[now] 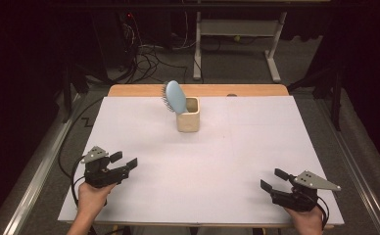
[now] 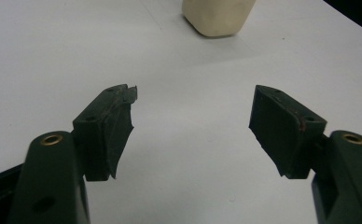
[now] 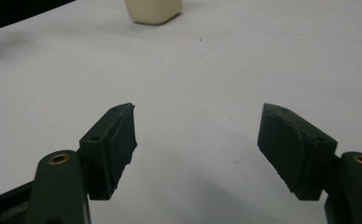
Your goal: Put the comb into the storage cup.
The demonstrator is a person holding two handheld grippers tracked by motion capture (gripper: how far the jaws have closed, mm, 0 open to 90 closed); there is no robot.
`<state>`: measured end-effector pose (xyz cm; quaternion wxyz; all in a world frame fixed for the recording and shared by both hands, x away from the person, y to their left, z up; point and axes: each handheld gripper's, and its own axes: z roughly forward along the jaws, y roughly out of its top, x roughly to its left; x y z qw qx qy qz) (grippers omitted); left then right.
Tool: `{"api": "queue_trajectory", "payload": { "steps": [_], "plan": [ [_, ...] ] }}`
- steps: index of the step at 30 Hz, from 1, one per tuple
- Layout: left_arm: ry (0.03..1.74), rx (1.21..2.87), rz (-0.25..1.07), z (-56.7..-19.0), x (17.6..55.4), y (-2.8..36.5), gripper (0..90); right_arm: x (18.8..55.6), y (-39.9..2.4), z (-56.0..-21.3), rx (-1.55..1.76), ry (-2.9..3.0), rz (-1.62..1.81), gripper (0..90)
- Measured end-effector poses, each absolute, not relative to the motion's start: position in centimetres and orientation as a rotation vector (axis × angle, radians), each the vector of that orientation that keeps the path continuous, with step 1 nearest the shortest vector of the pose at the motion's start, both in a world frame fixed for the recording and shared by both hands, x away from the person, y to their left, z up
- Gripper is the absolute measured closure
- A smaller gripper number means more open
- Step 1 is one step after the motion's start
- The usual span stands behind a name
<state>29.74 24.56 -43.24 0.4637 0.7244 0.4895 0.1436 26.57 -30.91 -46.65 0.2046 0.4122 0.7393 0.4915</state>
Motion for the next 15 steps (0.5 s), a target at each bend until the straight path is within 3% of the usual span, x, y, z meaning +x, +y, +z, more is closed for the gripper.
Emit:
{"api": "queue_trajectory", "payload": {
  "steps": [15],
  "plan": [
    [1.216, 1.778, 0.345, -44.03, 29.37, 24.69, 30.6, 26.57, -30.90, -46.65, 1.150, 2.062, 1.370, 28.3]
  ]
}}
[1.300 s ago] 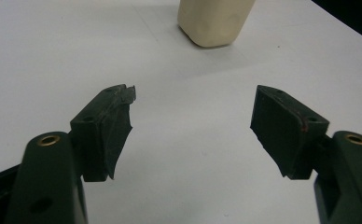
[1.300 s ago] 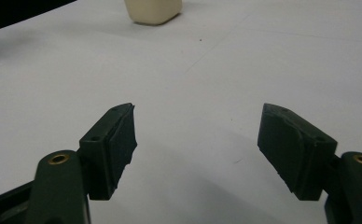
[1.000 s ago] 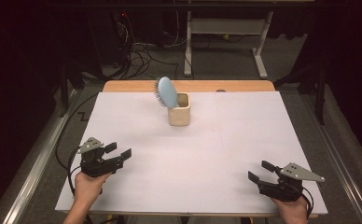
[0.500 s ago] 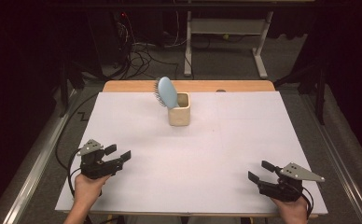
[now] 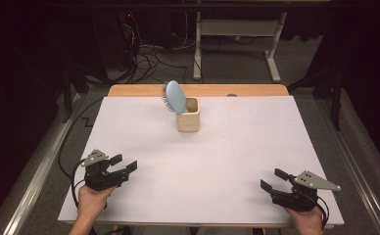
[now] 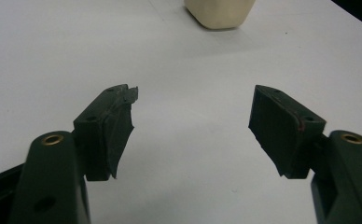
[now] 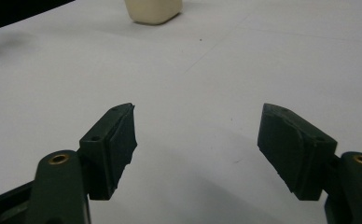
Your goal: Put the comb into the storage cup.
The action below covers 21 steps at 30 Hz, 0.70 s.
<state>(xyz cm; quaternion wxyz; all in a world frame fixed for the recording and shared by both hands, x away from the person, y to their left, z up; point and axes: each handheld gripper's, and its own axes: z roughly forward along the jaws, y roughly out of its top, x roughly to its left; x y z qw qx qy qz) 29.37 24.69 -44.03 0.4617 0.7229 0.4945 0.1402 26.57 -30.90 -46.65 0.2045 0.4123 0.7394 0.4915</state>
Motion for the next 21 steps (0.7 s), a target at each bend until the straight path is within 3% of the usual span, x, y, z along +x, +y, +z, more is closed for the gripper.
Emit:
{"api": "queue_trajectory", "payload": {
  "steps": [21],
  "plan": [
    [1.236, 1.764, 0.342, -45.01, 28.89, 24.97, 30.3, 26.56, -30.88, -46.64, 1.149, 2.063, 1.370, 28.3]
  ]
}}
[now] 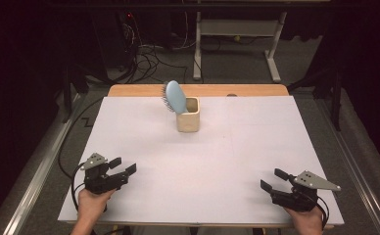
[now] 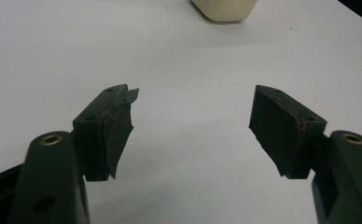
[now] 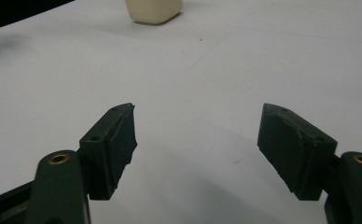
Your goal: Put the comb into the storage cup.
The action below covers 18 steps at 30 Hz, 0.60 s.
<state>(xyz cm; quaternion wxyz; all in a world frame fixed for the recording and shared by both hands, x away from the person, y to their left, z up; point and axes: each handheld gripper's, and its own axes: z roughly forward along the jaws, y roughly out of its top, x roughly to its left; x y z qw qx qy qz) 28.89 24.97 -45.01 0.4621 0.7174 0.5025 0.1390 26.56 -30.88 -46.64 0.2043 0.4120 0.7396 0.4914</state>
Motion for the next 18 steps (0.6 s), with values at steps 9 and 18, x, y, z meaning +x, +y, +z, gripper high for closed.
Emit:
{"api": "queue_trajectory", "payload": {
  "steps": [9, 18],
  "plan": [
    [1.235, 1.766, 0.345, -45.33, 28.70, 24.92, 30.1, 26.56, -30.89, -46.64, 1.149, 2.062, 1.371, 28.3],
    [1.239, 1.766, 0.346, -45.90, 28.52, 24.91, 30.6, 26.54, -30.89, -46.64, 1.147, 2.062, 1.370, 28.3]
  ]
}}
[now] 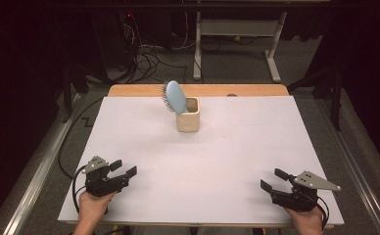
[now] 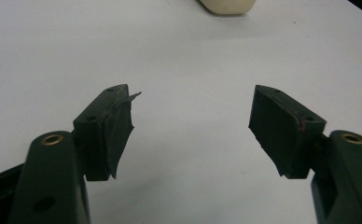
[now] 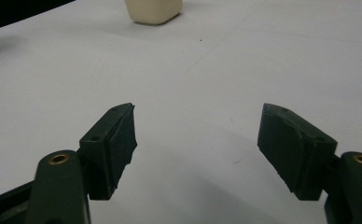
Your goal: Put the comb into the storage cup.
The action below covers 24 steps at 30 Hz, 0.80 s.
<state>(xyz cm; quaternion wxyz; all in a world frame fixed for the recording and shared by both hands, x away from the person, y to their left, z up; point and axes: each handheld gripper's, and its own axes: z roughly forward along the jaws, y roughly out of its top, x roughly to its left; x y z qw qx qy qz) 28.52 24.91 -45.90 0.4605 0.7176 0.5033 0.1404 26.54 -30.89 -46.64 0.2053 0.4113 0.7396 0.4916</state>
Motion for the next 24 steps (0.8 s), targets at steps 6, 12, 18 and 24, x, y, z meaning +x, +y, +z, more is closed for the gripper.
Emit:
{"api": "queue_trajectory", "payload": {
  "steps": [6, 12, 18, 24],
  "plan": [
    [1.243, 1.762, 0.346, -46.20, 28.36, 24.95, 30.5, 26.55, -30.90, -46.64, 1.149, 2.061, 1.372, 28.3],
    [1.263, 1.755, 0.348, -46.71, 28.21, 25.09, 30.5, 26.57, -30.90, -46.65, 1.147, 2.062, 1.371, 28.2],
    [1.268, 1.770, 0.367, -46.84, 28.06, 25.07, 30.5, 26.56, -30.88, -46.64, 1.148, 2.064, 1.371, 28.2],
    [1.272, 1.773, 0.370, -46.94, 28.08, 25.19, 30.5, 26.59, -30.89, -46.65, 1.147, 2.065, 1.371, 28.1]
  ]
}}
